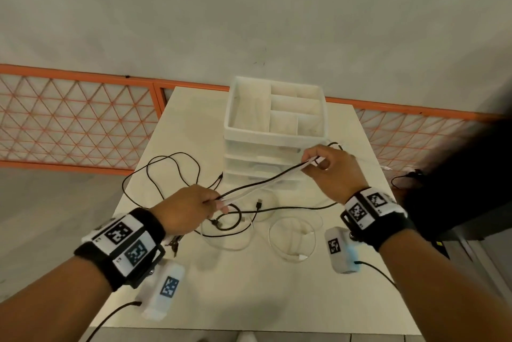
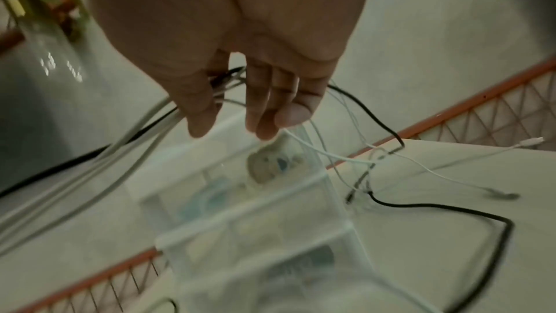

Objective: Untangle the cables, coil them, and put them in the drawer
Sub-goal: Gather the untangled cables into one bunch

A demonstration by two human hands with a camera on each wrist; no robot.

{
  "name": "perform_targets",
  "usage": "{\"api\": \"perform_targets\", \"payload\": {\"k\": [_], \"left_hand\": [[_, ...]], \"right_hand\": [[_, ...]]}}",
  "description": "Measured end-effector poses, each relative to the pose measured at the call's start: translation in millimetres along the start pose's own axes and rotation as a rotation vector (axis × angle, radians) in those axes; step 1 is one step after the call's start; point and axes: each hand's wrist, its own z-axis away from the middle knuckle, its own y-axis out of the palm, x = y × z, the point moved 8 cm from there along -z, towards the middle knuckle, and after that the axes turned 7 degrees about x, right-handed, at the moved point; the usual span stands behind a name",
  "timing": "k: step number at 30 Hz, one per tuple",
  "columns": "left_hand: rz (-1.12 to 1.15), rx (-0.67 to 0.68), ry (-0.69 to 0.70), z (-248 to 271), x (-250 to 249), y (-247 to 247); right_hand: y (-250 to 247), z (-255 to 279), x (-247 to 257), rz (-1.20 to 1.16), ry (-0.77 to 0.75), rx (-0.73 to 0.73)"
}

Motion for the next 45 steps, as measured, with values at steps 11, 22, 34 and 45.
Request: {"api": "perform_targets", "payload": {"k": [11, 22, 34, 45], "left_hand": [[0.269, -0.190, -0.122, -9, 9, 1], [0.779, -0.279, -0.024, 2, -18, -37], [1.047, -0.279, 0.005, 3, -17, -42], [0.966, 0.040, 0.247, 3, -82, -7]], "right_hand": [[67, 31, -81, 0.088, 0.270, 0.351], [-47, 13, 4, -0.028, -0.004, -0.084], [-14, 35, 22, -0.369, 0.057, 0.144], [6, 40, 110, -0.240, -0.207, 0.255]]}}
